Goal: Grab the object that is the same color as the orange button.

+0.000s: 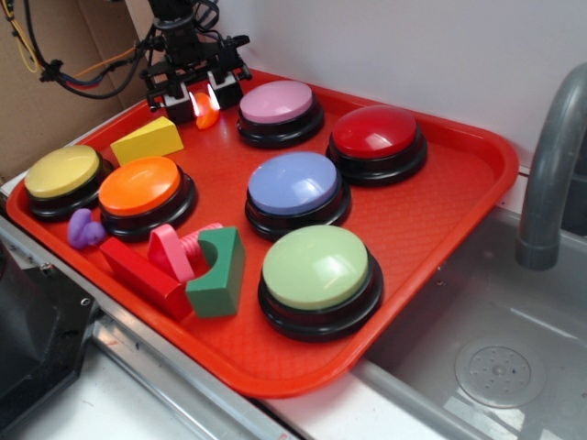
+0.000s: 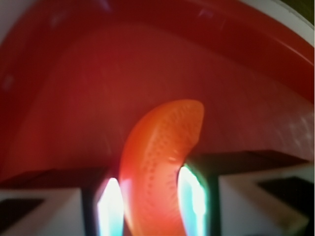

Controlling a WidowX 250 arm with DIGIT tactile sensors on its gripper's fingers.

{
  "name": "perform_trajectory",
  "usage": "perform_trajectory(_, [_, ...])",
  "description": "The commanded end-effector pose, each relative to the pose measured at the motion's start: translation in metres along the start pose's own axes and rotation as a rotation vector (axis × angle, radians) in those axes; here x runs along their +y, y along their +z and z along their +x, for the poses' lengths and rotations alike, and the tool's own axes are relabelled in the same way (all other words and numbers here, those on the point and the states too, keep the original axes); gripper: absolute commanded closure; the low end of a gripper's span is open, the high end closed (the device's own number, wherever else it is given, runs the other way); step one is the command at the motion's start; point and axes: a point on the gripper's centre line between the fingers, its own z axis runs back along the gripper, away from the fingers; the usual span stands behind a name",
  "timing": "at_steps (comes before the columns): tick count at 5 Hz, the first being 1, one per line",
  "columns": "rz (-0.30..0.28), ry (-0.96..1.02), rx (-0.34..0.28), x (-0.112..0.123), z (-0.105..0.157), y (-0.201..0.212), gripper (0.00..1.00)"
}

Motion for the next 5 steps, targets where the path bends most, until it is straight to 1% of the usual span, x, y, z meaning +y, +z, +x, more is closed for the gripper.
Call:
perform_trajectory(1, [-0.129, -0.381, -0.046, -0.004, 0.004, 0.088, 1.0])
perform_trajectory(2, [-0.196, -0.579, 0.042, 0.0, -0.018, 0.107, 1.0])
perform_trajectory(3, [-0.273, -0.763, 0.175, 0.005, -0.038, 0.116, 1.0])
perform_trajectory(4, [-0.272, -0.892, 0.211, 0.013, -0.062, 0.123, 1.0])
perform_trajectory(5, [-0.256, -0.96, 0.216, 0.016, -0.079, 0.12, 1.0])
